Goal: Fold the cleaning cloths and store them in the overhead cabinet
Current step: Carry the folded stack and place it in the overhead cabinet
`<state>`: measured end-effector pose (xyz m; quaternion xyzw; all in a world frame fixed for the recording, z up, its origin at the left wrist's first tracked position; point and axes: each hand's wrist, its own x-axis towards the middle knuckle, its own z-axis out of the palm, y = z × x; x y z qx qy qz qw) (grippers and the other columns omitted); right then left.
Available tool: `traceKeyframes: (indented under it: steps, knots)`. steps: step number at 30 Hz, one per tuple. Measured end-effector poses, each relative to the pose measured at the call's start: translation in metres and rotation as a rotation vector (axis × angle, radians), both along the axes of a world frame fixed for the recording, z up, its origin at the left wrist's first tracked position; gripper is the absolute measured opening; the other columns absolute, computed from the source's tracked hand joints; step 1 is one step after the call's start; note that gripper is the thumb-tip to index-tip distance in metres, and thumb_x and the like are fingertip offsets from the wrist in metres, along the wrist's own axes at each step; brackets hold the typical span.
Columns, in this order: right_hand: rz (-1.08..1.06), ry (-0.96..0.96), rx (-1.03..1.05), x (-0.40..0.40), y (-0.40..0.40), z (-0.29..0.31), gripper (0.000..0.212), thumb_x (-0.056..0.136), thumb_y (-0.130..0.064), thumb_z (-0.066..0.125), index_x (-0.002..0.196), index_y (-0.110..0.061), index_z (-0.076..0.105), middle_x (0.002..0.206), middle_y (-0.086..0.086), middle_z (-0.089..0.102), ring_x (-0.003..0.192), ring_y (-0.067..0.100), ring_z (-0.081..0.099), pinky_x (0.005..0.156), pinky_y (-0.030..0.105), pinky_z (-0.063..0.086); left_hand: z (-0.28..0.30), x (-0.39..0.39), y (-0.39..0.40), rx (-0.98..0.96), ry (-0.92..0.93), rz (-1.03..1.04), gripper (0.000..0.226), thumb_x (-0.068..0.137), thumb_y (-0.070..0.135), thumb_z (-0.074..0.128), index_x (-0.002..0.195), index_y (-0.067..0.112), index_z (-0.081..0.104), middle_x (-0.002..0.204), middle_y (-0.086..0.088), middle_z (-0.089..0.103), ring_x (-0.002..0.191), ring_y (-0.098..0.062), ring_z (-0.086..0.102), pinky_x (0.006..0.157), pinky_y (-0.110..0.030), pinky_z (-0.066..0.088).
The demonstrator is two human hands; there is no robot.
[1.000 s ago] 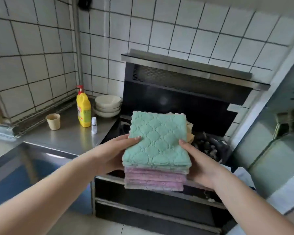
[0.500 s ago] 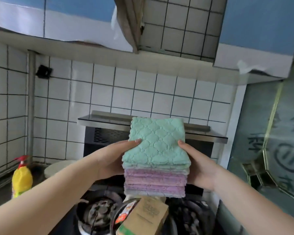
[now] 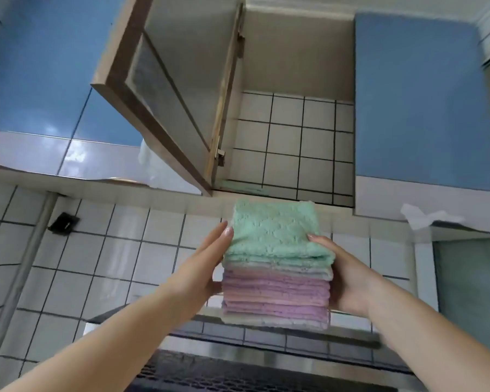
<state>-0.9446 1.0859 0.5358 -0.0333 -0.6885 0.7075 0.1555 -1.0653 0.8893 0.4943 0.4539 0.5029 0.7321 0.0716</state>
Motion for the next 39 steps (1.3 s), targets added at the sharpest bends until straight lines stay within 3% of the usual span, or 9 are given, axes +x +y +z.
traceKeyframes:
  steps: [5, 9, 13, 16, 21, 26, 31, 36, 39]
  knots:
    - [-0.045, 0.148, 0.088, -0.032, 0.013, 0.067, 0.046, 0.081, -0.053, 0.055, 0.071, -0.014, 0.077, 0.088, 0.012, 0.073, 0.074, 0.025, 0.069, 0.074, 0.034, 0.053, 0.066, -0.011, 0.018, 0.049, 0.302, 0.129, 0.045, 0.082, 0.066, 0.042, 0.126, 0.059, 0.036, 0.131, 0.022, 0.050, 0.119, -0.001, 0.048, 0.102, -0.040, 0.042]
    - [-0.098, 0.237, 0.128, -0.051, 0.026, 0.110, 0.045, 0.084, -0.053, 0.052, 0.088, -0.014, 0.072, 0.099, 0.012, 0.073, 0.090, 0.028, 0.069, 0.086, 0.042, 0.054, 0.108, -0.026, 0.033, 0.077, 0.421, 0.172, 0.026, 0.093, 0.047, 0.038, 0.115, 0.062, 0.042, 0.113, 0.018, 0.061, 0.102, -0.001, 0.059, 0.084, -0.029, 0.051]
    - [-0.135, 0.309, 0.188, -0.064, 0.038, 0.145, 0.045, 0.087, -0.053, 0.051, 0.083, -0.014, 0.072, 0.089, 0.011, 0.075, 0.075, 0.026, 0.072, 0.067, 0.035, 0.059, 0.144, -0.044, 0.047, 0.104, 0.522, 0.191, 0.033, 0.095, 0.045, 0.038, 0.125, 0.060, 0.038, 0.119, 0.016, 0.059, 0.107, -0.006, 0.059, 0.089, -0.032, 0.052]
    - [-0.102, 0.352, 0.208, -0.082, 0.050, 0.171, 0.047, 0.087, -0.055, 0.053, 0.088, -0.012, 0.073, 0.092, 0.011, 0.075, 0.076, 0.026, 0.072, 0.068, 0.037, 0.059, 0.171, -0.060, 0.060, 0.132, 0.505, 0.222, 0.033, 0.097, 0.041, 0.040, 0.129, 0.046, 0.042, 0.118, 0.008, 0.061, 0.105, -0.012, 0.062, 0.086, -0.036, 0.054]
    - [-0.043, 0.377, 0.145, -0.135, 0.074, 0.205, 0.063, 0.072, -0.057, 0.071, 0.121, -0.017, 0.063, 0.116, 0.014, 0.068, 0.101, 0.034, 0.067, 0.089, 0.051, 0.052, 0.209, -0.096, 0.088, 0.206, 0.373, 0.309, 0.033, 0.097, 0.040, 0.040, 0.129, 0.034, 0.045, 0.111, 0.003, 0.063, 0.098, -0.017, 0.064, 0.079, -0.036, 0.054]
    - [-0.056, 0.484, 0.032, -0.184, 0.086, 0.226, 0.088, 0.058, -0.064, 0.078, 0.130, -0.019, 0.053, 0.129, 0.016, 0.056, 0.097, 0.035, 0.068, 0.077, 0.051, 0.056, 0.240, -0.137, 0.110, 0.211, 0.314, 0.392, 0.035, 0.098, 0.041, 0.037, 0.129, 0.026, 0.046, 0.111, 0.000, 0.062, 0.097, -0.018, 0.062, 0.075, -0.034, 0.053]
    - [-0.024, 0.587, 0.125, -0.221, 0.090, 0.235, 0.059, 0.084, -0.065, 0.048, 0.111, -0.016, 0.066, 0.099, 0.011, 0.074, 0.090, 0.027, 0.071, 0.080, 0.043, 0.057, 0.257, -0.171, 0.128, 0.192, 0.339, 0.518, 0.043, 0.097, 0.045, 0.037, 0.134, 0.024, 0.042, 0.123, -0.004, 0.058, 0.110, -0.024, 0.058, 0.100, -0.047, 0.045]
    - [-0.066, 0.495, 0.201, -0.253, 0.091, 0.234, 0.055, 0.082, -0.059, 0.058, 0.111, -0.012, 0.063, 0.097, 0.013, 0.074, 0.088, 0.028, 0.072, 0.090, 0.046, 0.054, 0.256, -0.197, 0.139, 0.042, 0.364, 0.743, 0.040, 0.098, 0.041, 0.037, 0.123, 0.015, 0.053, 0.108, -0.007, 0.062, 0.098, -0.024, 0.058, 0.095, -0.034, 0.043]
    - [-0.050, 0.421, 0.271, -0.260, 0.087, 0.234, 0.052, 0.083, -0.055, 0.060, 0.113, -0.013, 0.061, 0.098, 0.014, 0.074, 0.089, 0.027, 0.072, 0.090, 0.043, 0.054, 0.257, -0.208, 0.139, 0.011, 0.303, 0.858, 0.044, 0.098, 0.034, 0.039, 0.127, 0.004, 0.052, 0.121, -0.016, 0.058, 0.107, -0.030, 0.054, 0.095, -0.031, 0.041]
